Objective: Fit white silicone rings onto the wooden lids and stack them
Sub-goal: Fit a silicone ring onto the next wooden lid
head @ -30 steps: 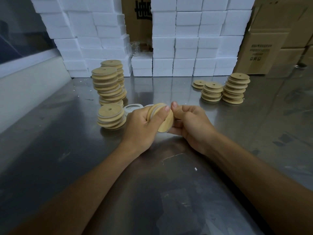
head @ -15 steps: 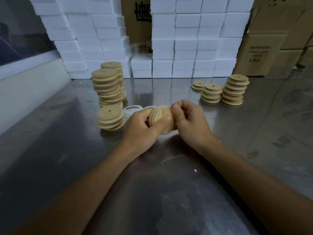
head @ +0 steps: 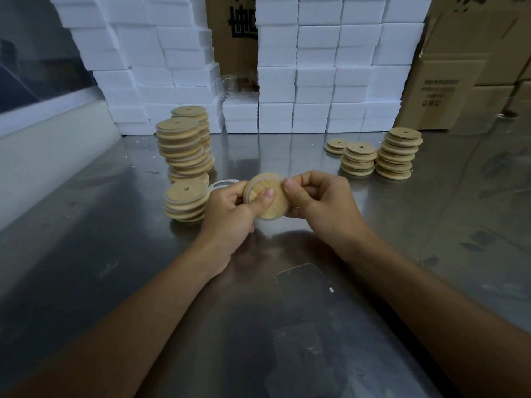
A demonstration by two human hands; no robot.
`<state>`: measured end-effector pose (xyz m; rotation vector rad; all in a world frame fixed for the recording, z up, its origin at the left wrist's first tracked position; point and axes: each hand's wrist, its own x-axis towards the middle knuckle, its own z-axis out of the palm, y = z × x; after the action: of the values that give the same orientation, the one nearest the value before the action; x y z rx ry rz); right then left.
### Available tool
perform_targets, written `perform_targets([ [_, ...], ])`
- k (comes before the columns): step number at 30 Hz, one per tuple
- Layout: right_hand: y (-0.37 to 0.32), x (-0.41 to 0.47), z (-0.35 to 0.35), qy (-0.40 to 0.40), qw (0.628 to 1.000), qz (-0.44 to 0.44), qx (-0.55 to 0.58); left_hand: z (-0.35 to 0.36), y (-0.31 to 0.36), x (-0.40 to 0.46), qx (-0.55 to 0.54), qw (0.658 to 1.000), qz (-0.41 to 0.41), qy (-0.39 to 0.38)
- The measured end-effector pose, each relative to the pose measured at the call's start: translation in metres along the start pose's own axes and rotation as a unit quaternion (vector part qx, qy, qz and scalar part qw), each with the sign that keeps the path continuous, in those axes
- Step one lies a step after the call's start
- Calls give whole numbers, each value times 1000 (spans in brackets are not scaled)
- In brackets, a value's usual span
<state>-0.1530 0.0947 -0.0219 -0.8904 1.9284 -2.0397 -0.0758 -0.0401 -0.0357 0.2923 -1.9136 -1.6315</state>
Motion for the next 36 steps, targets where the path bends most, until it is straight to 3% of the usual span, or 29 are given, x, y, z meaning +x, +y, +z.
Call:
perform_targets([
  [5,2,-2,3,-14,994,56,91,-1,5,0,-42,997,-51,32],
  [11,3,-4,4,-17,992,83,98,-2,7,-1,-51,995,-74,32],
  [13,4,-4,3,7,996,61,64,2,6,-3,-9,998,-34,42],
  [15,6,-3,2,45,997,1,-57,4,4,-5,96,992,36,73],
  [17,6,-4,2,68,974,-72,-201,5,3,-7,229,959,126,110],
  [19,4,-6,2,76,953,-117,-270,6,6,-10,316,921,196,111],
  [24,2,-7,0,79,908,-213,-353,2,8,-13,366,872,296,132],
  [27,2,-7,0,87,913,-210,-339,1,10,-11,324,902,259,122],
  [30,2,-6,0,131,921,-217,-295,1,8,-7,252,946,171,109],
  [33,-2,-6,3,153,938,-204,-236,4,10,-6,92,990,41,98],
  [36,-3,-6,6,147,955,-178,-185,6,15,-6,-64,991,-87,82],
])
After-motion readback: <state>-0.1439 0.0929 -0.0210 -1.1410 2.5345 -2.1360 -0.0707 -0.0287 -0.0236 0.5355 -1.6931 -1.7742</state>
